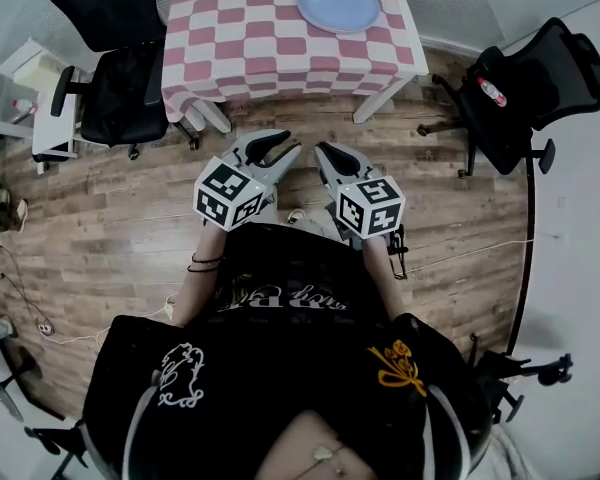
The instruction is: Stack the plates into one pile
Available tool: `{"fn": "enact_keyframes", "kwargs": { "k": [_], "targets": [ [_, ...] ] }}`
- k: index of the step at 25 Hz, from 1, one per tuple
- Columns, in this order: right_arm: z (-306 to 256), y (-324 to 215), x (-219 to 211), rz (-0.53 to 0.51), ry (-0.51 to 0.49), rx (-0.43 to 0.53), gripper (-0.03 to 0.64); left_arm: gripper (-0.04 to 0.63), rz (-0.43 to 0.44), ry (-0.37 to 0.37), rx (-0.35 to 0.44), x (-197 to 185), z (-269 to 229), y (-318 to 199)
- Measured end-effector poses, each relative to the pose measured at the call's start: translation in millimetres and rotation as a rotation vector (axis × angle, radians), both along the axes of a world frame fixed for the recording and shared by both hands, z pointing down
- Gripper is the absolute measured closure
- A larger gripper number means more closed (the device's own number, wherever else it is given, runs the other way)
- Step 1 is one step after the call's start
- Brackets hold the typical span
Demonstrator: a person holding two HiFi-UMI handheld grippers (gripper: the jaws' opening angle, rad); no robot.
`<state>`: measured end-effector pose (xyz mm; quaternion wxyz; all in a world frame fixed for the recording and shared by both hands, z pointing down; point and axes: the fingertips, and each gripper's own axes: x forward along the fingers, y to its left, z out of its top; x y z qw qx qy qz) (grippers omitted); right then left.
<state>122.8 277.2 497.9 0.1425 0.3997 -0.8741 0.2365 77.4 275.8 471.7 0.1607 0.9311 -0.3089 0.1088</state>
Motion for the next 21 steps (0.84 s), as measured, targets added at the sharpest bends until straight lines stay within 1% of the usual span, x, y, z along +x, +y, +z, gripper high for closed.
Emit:
{"fn": "enact_keyframes", "kwargs": {
  "k": [12, 21],
  "targets": [
    [-2, 31, 0, -0.034, 0.003, 0.023, 0.584, 0.476, -0.029, -0.006, 0.019, -1, -1, 35],
    [2, 36, -4, -0.060, 0.019, 0.027, 0.584, 0.476, -0.048, -0.004, 0.031, -6, 1, 41]
  ]
}}
